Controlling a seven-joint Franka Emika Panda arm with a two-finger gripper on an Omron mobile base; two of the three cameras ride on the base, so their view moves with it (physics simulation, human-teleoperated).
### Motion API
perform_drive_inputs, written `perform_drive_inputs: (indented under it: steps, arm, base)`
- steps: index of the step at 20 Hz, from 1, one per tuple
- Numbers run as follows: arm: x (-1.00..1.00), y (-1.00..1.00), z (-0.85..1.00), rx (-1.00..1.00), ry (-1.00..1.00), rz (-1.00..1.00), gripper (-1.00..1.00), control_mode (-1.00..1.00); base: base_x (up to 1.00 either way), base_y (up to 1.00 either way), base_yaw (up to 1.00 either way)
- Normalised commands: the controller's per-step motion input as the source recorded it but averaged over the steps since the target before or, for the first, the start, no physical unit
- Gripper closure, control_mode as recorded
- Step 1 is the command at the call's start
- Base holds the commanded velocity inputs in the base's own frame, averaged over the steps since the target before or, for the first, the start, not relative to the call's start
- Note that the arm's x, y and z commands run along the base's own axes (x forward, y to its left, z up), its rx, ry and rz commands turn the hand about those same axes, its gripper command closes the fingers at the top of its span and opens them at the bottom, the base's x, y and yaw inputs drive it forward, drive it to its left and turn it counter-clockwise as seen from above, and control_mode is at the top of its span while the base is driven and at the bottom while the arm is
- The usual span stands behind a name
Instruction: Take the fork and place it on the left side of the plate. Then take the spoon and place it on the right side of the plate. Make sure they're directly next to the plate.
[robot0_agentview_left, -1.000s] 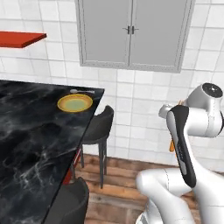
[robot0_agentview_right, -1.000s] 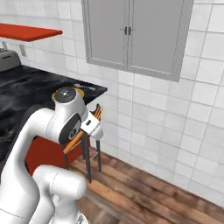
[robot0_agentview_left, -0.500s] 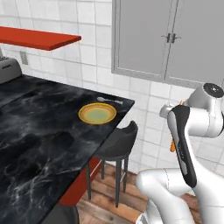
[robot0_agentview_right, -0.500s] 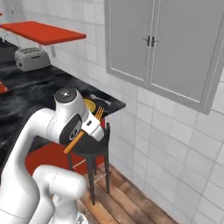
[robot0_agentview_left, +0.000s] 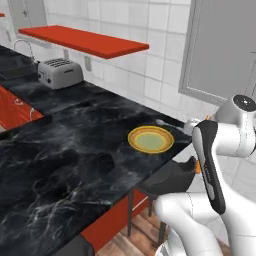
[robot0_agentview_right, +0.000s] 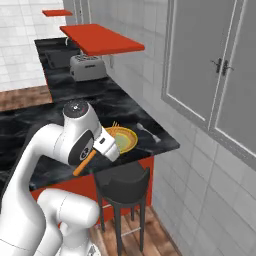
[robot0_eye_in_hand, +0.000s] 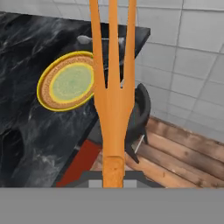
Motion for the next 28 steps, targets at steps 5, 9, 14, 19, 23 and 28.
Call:
perform_drive_inputs:
  steps: [5,9,14,19,23,28]
  arm:
    - [0.00,0.00,0.00,0.00,0.00,0.00,1.00,1.00]
    - [0.00,0.00,0.00,0.00,0.00,0.00,1.00,1.00]
    - [0.00,0.00,0.00,0.00,0.00,0.00,1.00,1.00]
    - [0.00,0.00,0.00,0.00,0.00,0.00,1.00,1.00]
    - [0.00,0.00,0.00,0.00,0.00,0.00,1.00,1.00]
    - [0.00,0.00,0.00,0.00,0.00,0.00,1.00,1.00]
  base:
    - [0.52,0.00,0.54]
    - [0.40,0.00,0.54]
    - [0.42,-0.11,0.53]
    - [0.33,-0.42,0.42]
    - [0.25,-0.54,0.37]
    - [0.17,-0.55,0.26]
